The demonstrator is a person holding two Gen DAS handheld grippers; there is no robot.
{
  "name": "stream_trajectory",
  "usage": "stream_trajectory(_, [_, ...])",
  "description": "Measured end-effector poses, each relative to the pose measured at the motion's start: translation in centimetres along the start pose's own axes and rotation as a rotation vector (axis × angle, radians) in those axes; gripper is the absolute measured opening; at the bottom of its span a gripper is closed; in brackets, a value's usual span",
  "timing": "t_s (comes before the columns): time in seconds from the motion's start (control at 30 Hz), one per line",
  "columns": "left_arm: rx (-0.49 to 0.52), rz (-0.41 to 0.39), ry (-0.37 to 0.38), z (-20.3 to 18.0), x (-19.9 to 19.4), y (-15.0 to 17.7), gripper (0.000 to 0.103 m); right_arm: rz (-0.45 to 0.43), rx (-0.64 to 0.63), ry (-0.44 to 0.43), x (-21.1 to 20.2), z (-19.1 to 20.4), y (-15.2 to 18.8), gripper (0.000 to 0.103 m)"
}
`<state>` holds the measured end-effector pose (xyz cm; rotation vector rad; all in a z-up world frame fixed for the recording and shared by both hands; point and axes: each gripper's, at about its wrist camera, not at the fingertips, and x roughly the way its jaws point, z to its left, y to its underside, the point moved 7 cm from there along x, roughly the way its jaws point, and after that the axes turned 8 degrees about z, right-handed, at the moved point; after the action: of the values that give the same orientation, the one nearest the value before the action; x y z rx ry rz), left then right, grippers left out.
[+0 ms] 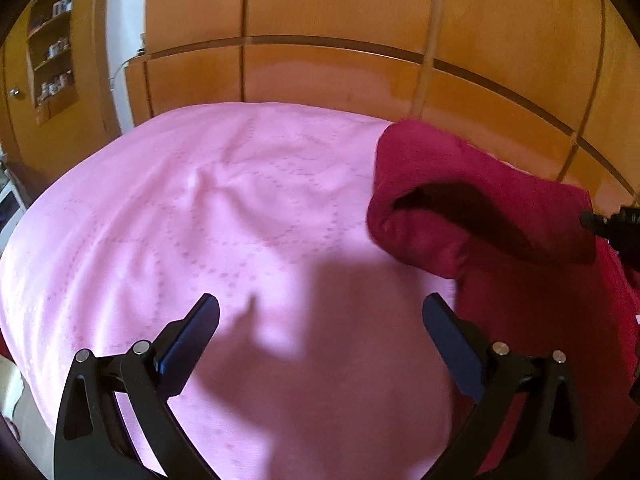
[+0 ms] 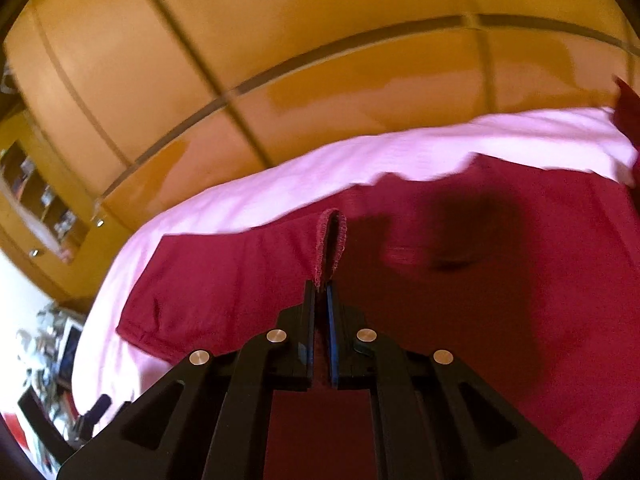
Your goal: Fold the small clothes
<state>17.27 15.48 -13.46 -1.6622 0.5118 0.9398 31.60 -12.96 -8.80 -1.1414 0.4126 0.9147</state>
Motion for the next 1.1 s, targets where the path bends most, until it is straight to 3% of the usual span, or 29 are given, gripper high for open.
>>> stream_trajectory(0.2, [0.03, 0.002, 0.033, -2.9, -0.1, -0.3, 0.101, -0.031, 0.044, 0.112, -1.9, -6.5, -0.2, 0.005])
stream_trajectory(0.53, [0.121, -0.006, 0.035, -6.8, -1.0, 0.5, 0.101, -0.063, 0.078, 0.254, -3.9, -13.3, -1.2, 0.005])
stream_trajectory(0.93, [0.16, -0.084, -0.02, -13.0, 2.5, -6.0, 0.101, -0.049, 0.136, 0.219, -2.5, -14.4, -0.1, 0.005])
stream_trajectory(1.0, [0.186, -0.037, -0.093, -13.5, 5.2, -6.5, 0.101, -0.048, 0.137, 0.218, -2.7, -14.5, -0.3, 0.005])
stream_trajectory(1.1, [0.143, 0.108, -0.103, -12.4, 8.9, -5.9, 0.101, -0.05, 0.121, 0.246, -2.7, -14.7, -0.5, 0.005])
